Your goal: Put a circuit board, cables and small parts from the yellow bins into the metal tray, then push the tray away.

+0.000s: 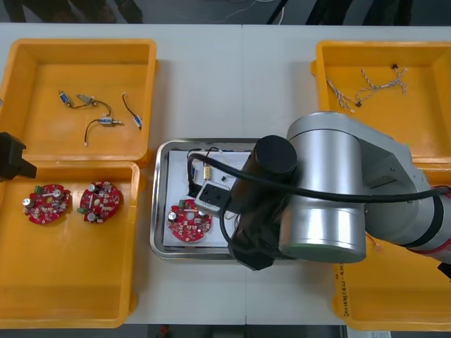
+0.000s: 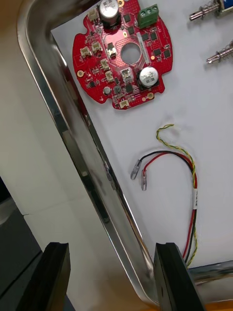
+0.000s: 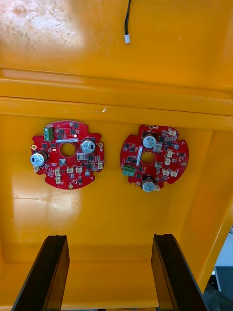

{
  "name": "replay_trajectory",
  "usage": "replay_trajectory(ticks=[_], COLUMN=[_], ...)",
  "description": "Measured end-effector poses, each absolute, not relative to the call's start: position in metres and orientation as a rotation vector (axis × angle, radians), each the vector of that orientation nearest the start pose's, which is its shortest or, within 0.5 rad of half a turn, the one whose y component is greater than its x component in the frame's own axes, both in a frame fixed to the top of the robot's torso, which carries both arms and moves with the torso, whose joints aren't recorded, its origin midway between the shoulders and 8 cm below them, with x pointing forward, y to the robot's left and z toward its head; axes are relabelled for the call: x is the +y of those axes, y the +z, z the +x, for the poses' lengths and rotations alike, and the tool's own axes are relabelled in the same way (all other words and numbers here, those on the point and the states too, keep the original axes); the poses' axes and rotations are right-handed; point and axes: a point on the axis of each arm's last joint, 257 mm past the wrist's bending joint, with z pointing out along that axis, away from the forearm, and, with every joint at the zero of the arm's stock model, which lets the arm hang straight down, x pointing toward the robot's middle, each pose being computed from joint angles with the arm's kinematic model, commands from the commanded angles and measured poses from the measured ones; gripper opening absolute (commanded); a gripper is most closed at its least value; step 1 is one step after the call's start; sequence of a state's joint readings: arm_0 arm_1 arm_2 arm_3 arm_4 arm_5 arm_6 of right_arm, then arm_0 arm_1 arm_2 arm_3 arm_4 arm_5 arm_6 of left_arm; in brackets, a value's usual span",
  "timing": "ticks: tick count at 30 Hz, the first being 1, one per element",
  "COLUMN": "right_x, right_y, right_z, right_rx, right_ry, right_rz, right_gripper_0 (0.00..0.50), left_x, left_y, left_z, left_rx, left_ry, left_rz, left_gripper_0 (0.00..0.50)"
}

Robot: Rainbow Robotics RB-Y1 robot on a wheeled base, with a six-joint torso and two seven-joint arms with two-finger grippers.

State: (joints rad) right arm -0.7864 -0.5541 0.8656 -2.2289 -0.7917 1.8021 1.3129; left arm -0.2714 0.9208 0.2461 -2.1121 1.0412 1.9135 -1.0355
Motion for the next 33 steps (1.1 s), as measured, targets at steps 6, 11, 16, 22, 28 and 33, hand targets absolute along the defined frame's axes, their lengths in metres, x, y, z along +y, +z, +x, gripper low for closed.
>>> replay_trajectory(ticks=[6,11,16,22,28,33], right_x=[-0.027,-0.023,-0.019,-0.016,-0.015,-0.015], right_y=[-0.240,-0.258,-0.271,-0.283,-0.300,-0.312], right_z=[0.324,0.327,0.324,0.313,0.300,0.300], right_rx=[2.224,2.230,2.163,2.148,2.122,2.131], right_ry=[-0.068,-0.079,-0.085,-0.078,-0.090,-0.099], right_rz=[-1.725,-1.745,-1.877,-1.925,-1.983,-1.993], right_gripper_0=[0.500,0.500,0.500,0.500,0.500,0.500], left_x=[0.358,0.358,0.358,0.358,0.358,0.358], left_y=[-0.138,-0.138,-0.138,-0.138,-0.138,-0.138], left_z=[0.380,0.380,0.380,0.380,0.380,0.380], left_rx=[2.729,2.729,2.729,2.729,2.729,2.729], left_ry=[-0.100,-0.100,-0.100,-0.100,-0.100,-0.100], left_rz=[-0.167,-0.167,-0.167,-0.167,-0.167,-0.167], left_gripper_0=[0.500,0.500,0.500,0.500,0.500,0.500])
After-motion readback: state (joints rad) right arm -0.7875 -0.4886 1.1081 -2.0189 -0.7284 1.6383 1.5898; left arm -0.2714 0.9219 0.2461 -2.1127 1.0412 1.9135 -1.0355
